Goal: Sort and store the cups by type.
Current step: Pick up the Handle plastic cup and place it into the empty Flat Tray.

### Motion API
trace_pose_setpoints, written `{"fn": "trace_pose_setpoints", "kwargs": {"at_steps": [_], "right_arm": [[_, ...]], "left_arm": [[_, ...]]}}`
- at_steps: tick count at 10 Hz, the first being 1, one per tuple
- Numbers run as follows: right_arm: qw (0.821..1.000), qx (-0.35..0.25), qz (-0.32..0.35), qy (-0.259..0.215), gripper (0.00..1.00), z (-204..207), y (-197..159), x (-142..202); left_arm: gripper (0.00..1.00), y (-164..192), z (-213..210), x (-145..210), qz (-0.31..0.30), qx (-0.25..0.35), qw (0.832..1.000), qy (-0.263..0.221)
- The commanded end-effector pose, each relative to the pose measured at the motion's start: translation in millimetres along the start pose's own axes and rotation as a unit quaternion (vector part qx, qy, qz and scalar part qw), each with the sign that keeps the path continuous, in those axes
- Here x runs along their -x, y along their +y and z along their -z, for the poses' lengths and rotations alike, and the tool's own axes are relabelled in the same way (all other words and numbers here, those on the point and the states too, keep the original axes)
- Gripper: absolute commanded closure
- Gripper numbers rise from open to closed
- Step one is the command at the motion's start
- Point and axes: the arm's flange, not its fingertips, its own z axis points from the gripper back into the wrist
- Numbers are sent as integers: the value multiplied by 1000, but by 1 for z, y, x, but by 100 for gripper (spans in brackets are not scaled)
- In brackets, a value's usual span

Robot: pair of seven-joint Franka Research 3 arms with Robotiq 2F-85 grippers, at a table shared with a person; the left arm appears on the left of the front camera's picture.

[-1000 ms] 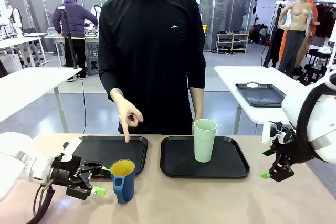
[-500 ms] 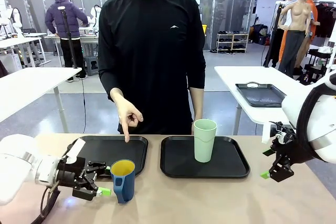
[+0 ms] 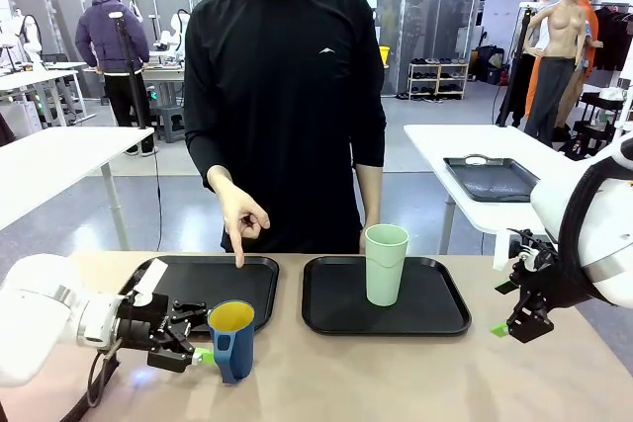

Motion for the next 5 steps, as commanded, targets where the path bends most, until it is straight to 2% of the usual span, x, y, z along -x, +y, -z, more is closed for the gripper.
{"fn": "trace_pose_setpoints", "kwargs": {"at_steps": [1, 5], "right_arm": [[1000, 3, 3, -2, 0, 0, -1, 1], [1000, 3, 3, -2, 0, 0, -1, 1]], "left_arm": [[0, 4, 12, 4, 23, -5, 1000, -15], [0, 3, 27, 6, 23, 11, 999, -31]]}}
